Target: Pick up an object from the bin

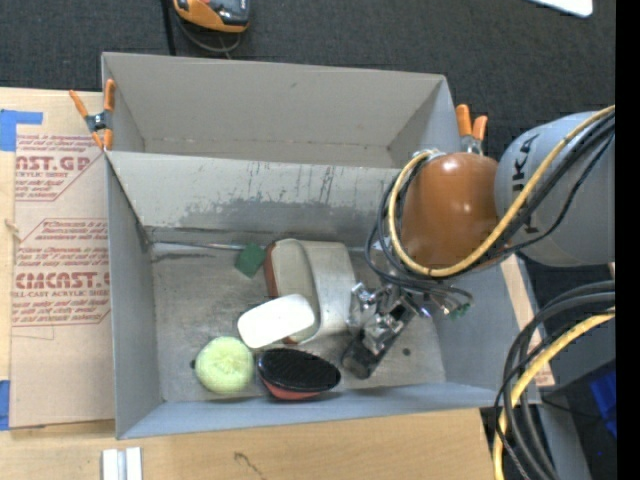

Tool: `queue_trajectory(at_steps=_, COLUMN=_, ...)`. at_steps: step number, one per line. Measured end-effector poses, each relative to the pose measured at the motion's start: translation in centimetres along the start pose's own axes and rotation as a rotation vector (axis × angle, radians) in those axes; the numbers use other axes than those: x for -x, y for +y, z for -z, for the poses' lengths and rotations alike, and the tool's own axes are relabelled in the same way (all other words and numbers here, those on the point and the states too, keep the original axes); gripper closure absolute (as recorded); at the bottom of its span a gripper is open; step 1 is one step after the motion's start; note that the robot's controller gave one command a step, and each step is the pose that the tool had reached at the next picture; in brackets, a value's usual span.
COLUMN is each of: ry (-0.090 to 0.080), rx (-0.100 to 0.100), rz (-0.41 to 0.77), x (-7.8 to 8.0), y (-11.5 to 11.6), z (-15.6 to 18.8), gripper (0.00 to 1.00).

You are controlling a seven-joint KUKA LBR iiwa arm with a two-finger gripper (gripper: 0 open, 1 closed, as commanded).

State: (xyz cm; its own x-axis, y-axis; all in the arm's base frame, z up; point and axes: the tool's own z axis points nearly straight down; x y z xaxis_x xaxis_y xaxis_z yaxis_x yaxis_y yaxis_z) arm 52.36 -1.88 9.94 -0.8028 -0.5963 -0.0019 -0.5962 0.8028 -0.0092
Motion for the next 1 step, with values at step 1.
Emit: queue_trajectory(at_steps=1, ry=0.0, rx=0.0, rz=0.0, x=0.0, y=0.0, z=0.0, gripper=1.0)
